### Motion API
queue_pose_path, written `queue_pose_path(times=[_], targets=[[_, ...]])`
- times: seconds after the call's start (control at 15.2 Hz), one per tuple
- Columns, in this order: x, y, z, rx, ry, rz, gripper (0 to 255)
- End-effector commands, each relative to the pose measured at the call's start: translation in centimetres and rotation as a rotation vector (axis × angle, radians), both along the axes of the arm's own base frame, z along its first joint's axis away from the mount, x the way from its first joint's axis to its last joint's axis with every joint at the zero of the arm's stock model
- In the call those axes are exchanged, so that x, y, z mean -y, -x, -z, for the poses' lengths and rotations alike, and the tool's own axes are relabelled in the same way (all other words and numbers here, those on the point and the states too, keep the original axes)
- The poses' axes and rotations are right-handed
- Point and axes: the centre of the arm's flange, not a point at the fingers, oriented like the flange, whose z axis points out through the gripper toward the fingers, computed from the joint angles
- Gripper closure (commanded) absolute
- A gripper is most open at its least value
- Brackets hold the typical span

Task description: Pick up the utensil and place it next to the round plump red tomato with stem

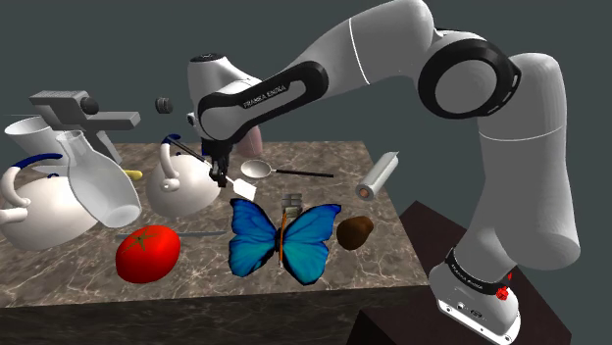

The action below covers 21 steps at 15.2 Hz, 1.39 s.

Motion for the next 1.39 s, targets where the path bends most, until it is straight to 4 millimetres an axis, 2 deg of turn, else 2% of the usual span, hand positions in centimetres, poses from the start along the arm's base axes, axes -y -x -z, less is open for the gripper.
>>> queue_pose_path(times=[0.0,0.4,0.46,0.79,1.06,1.32], targets=[[0.1,0.4,1.8,-0.024,0.014,0.000,255],[0.1,0.4,1.8,-0.024,0.014,0.000,255],[0.0,0.6,1.8,-0.024,0.014,-0.001,0],[0.1,0.4,1.8,-0.024,0.014,0.000,0],[0.3,0.6,-3.2,-0.024,0.014,0.000,0],[0.3,0.6,-3.2,-0.024,0.014,0.000,0]])
